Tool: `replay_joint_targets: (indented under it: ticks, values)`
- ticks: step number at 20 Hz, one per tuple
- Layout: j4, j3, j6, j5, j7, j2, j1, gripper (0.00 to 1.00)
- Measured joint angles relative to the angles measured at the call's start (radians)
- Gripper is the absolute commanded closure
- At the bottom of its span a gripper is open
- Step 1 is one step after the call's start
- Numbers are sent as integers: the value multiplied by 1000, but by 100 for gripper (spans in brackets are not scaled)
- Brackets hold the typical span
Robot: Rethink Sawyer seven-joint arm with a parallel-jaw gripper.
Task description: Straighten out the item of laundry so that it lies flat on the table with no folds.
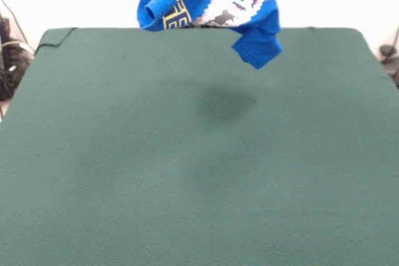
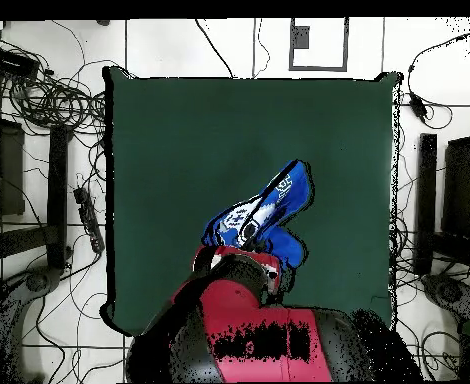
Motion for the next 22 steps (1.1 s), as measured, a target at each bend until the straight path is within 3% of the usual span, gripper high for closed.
replay_joint_targets:
  ticks: [10, 17, 22]
  values:
    - [-40, -80, 103, 70, 47, 4, 72, 100]
    - [-72, -167, 76, -78, 189, 86, 190, 100]
    - [-26, -175, 6, 89, 254, 156, 170, 100]
